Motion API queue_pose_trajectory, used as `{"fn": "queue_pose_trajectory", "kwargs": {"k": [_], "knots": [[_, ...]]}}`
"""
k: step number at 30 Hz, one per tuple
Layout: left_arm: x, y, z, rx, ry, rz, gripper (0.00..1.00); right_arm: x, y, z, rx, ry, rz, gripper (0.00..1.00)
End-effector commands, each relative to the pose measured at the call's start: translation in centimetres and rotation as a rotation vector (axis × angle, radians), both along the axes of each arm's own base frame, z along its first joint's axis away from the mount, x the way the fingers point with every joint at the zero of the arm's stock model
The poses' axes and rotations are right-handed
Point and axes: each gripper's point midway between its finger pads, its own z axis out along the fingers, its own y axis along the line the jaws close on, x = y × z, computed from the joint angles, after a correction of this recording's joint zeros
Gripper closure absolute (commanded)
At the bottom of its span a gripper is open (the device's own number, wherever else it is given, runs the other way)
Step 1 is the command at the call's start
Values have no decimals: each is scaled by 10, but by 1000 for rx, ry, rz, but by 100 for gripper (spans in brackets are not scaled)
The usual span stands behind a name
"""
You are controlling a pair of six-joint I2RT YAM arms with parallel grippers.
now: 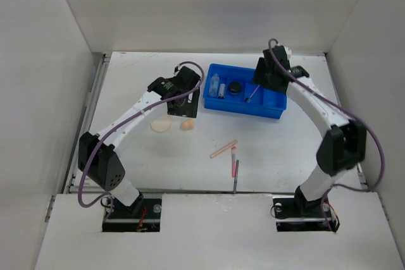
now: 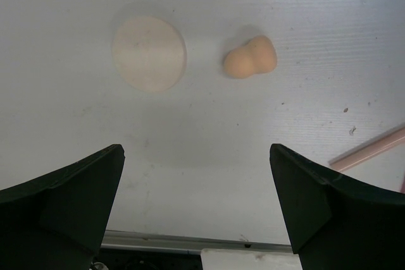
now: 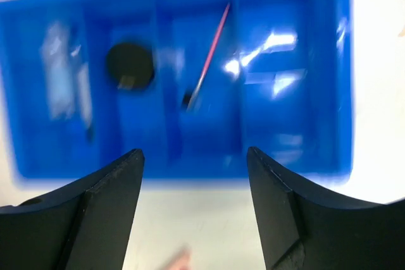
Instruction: Organize the makeup
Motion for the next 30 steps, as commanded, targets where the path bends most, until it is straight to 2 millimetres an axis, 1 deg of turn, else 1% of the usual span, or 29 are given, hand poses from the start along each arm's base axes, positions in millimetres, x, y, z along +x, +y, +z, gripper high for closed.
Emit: {"fn": "queue_pose_trajectory", "kwargs": {"k": [1,2,3,4,6,7,8,9,10,11,12,13,14,15,16,17,18,19,21,22,23,27,29,30], "knots": [[-1,10,39,-40,-107,44,1,-67,50,-3,179,14,78,28],[-4,12,39,-46,-109,51,1,-86,60,4,245,2,67,28],[-5,12,41,-55,-119,52,1,-102,69,-4,260,26,76,28],[-5,12,41,-55,-119,52,1,-124,89,-12,257,51,115,28],[-10,14,42,-69,-118,46,1,-158,97,-26,223,111,112,28],[-9,10,42,-85,-120,40,1,-174,110,-31,202,130,151,28],[-12,12,41,-84,-119,40,1,-185,111,-39,189,148,171,28],[-16,12,42,-98,-115,33,1,-193,113,-40,187,150,190,29],[-17,11,36,-99,-103,29,1,-200,118,-46,191,166,214,30],[-20,13,37,-102,-107,29,1,-215,124,-55,194,199,268,30],[-22,15,38,-105,-110,29,1,-223,126,-61,189,221,295,32],[-24,16,33,-96,-98,29,1,-228,133,-64,186,221,339,32],[-25,17,36,-102,-106,29,1,-241,140,-72,176,251,381,32],[-26,18,32,-96,-98,29,1,-250,139,-84,153,280,395,32],[-28,19,32,-95,-98,29,1,-264,146,-98,137,315,433,34],[-28,19,32,-95,-98,29,1,-262,148,-102,136,316,433,34],[-29,18,31,-102,-93,24,1,-274,152,-110,123,341,466,36],[-29,18,31,-102,-93,24,1,-277,157,-118,110,354,479,39],[-29,18,31,-102,-93,24,1,-284,166,-125,114,365,488,43],[-29,18,31,-102,-93,24,1,-286,163,-132,104,383,476,45],[-28,17,29,-96,-86,25,1,-289,167,-137,102,392,477,45],[-28,17,29,-96,-86,25,1,-287,166,-141,83,380,450,48],[-28,17,29,-96,-86,25,1,-284,162,-138,70,363,439,49],[-28,17,26,-91,-78,25,1,-287,155,-143,52,376,422,49]]}}
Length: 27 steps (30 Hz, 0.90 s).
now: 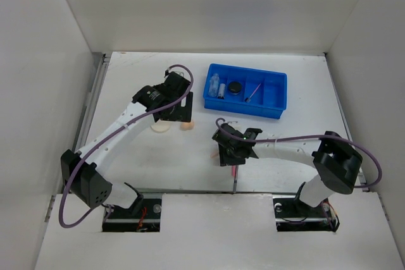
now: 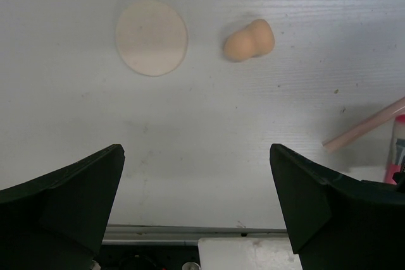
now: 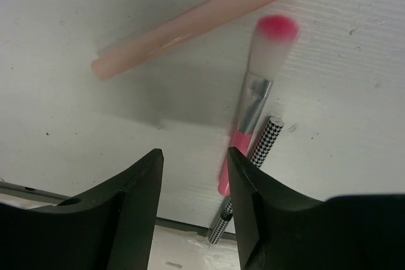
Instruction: Organize the makeup
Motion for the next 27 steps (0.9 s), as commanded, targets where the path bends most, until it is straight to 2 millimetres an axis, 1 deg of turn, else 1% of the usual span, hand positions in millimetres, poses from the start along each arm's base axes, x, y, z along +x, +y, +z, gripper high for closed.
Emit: {"fn": "queue_pose_trajectory", "kwargs": {"k": [1,3,5,6,8,9,10,12,13,14,15,16,17,18,21,23,25,27], "knots": [[-2,0,3,-17,-8,5,1,7,-1,4,9,-50,-51,49],[-2,0,1,-12,-1,5,1,6,-7,1,-4,-53,-55,51],[-2,0,1,-12,-1,5,1,7,-7,1,-6,-59,-66,51],[-2,-2,-3,-12,12,0,1,7,-7,1,-6,-59,-66,52],[-2,-2,-3,-12,12,0,1,9,-8,2,-6,-69,-93,53],[-2,-2,-3,-12,12,0,1,10,-12,-1,-20,-76,-97,53],[-1,-2,-5,-6,20,0,1,10,-12,-1,-20,-76,-97,53],[0,-5,-5,-19,18,-5,1,11,-13,-4,-34,-78,-100,53],[1,-6,-1,-25,10,-5,1,11,-14,-4,-34,-78,-100,53],[2,-6,-4,-15,17,-12,1,9,-15,-5,-42,-73,-100,53],[3,-7,-1,-20,10,-13,1,9,-15,-5,-42,-73,-100,53],[4,-8,-4,-15,17,-13,1,13,-13,-1,-38,-87,-103,53],[4,-8,-4,-15,17,-13,1,12,-15,1,-38,-87,-104,53],[5,-9,-1,-20,10,-13,1,12,-14,3,-30,-92,-104,53],[6,-9,-3,-15,17,-13,1,14,-15,4,-34,-99,-107,53],[5,-11,-4,-21,22,-17,1,13,-17,-3,-56,-87,-106,54],[5,-11,-4,-21,22,-17,1,11,-16,-15,-67,-70,-101,54],[5,-11,-4,-21,22,-17,1,11,-13,-19,-62,-62,-99,56]]}}
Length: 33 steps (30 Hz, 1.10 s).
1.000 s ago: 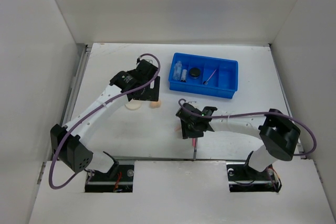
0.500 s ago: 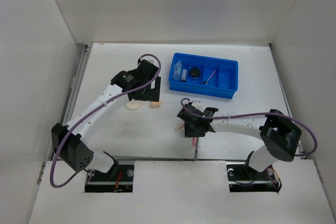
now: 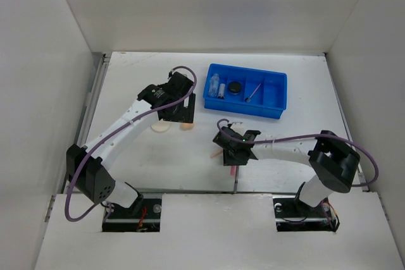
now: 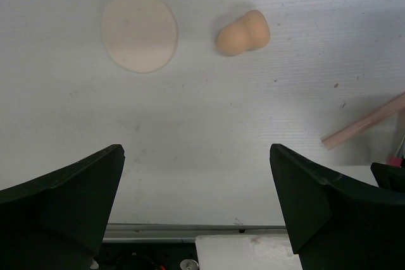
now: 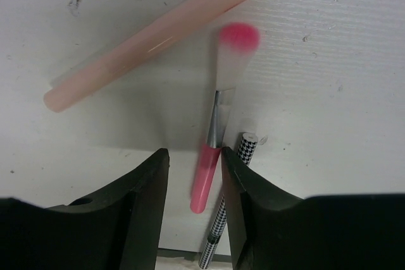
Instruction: Organize the makeup
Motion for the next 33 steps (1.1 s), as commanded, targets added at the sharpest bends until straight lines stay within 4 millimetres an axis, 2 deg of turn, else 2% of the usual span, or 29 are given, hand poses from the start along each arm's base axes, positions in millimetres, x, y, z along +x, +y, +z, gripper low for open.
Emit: {"fn": "queue_pose_trajectory", "kwargs": {"k": [1,6,8,11,12,13,14,16,17,18,19,20,21,23,24,26,27,29,31,32,33], "knots": [[4,-3,10,-24,-28,-2,1,0,3,-10,1,-5,-5,56],[4,-3,10,-19,-28,-9,1,2,3,-13,-13,-6,-7,64],[4,-3,10,-19,-28,-9,1,1,-2,-17,-39,1,-19,73],[4,-3,10,-19,-28,-9,1,10,-1,-4,-44,-38,-40,84],[5,-2,11,-12,-33,-5,1,8,-2,1,-57,-42,-32,84],[5,-2,11,-12,-33,-5,1,12,-1,10,-52,-67,-38,85],[6,0,11,0,-39,-8,1,19,8,32,-2,-107,-44,85],[7,2,14,8,-44,-3,1,25,7,57,15,-148,-55,85],[7,2,14,8,-44,-3,1,37,13,83,42,-211,-74,85],[7,3,14,13,-44,-10,1,42,12,102,56,-251,-73,85],[6,1,14,5,-38,-16,1,45,7,110,25,-269,-64,85],[4,-2,13,-6,-30,-23,1,61,-5,125,13,-317,-105,85],[4,-2,13,-6,-30,-23,1,74,-4,144,35,-355,-122,85],[6,-3,14,-12,-37,-23,1,95,-13,159,20,-400,-118,85],[6,-3,14,-12,-37,-23,1,117,-27,174,30,-432,-174,85],[6,-3,14,-12,-37,-23,1,146,-35,185,34,-482,-180,85],[6,-3,14,-12,-37,-23,1,170,-49,198,52,-501,-228,85],[5,-2,17,-17,-45,-23,1,198,-60,195,31,-503,-239,85],[6,0,20,-16,-57,-19,1,231,-76,209,51,-530,-282,85],[6,0,20,-16,-57,-19,1,246,-81,196,19,-508,-293,85],[6,0,20,-16,-57,-19,1,257,-86,195,5,-508,-300,85]]}}
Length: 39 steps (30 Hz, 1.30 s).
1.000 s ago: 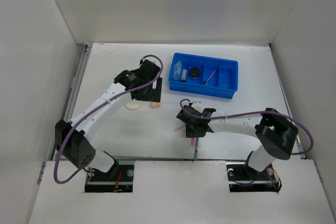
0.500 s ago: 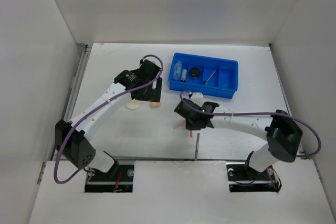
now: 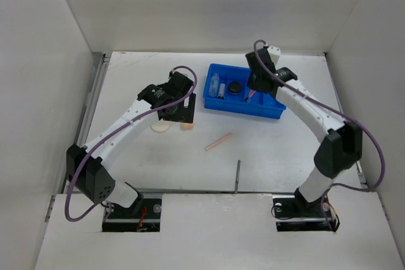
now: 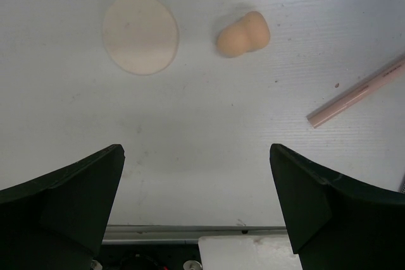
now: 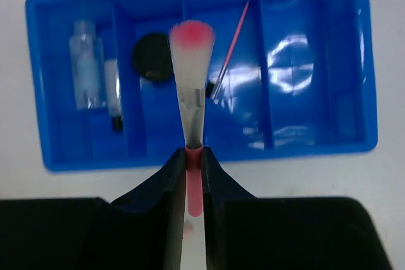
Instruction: Organize the makeup
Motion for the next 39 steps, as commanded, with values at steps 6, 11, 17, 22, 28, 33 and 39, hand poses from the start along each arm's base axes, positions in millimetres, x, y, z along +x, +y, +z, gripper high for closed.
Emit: {"fn": "queue_pose_trajectory", "kwargs": {"k": [6,11,17,22,28,33,39], "knots": [[3,0,15,-13,-38,-2,1,101,-26,-16,-47,1,-27,85],[4,2,18,-6,-43,2,1,124,-47,-38,-61,39,-80,81],[2,3,17,0,-34,2,1,121,-52,-16,-51,14,-78,34],[2,3,14,6,-27,2,1,82,-48,19,12,-35,-22,38],[2,5,17,-2,-46,15,1,-40,-20,-12,97,55,107,39],[1,6,14,-2,-46,15,1,-165,25,-73,134,249,257,35],[-1,8,14,-3,-47,15,1,-251,51,-117,186,400,293,27]]}}
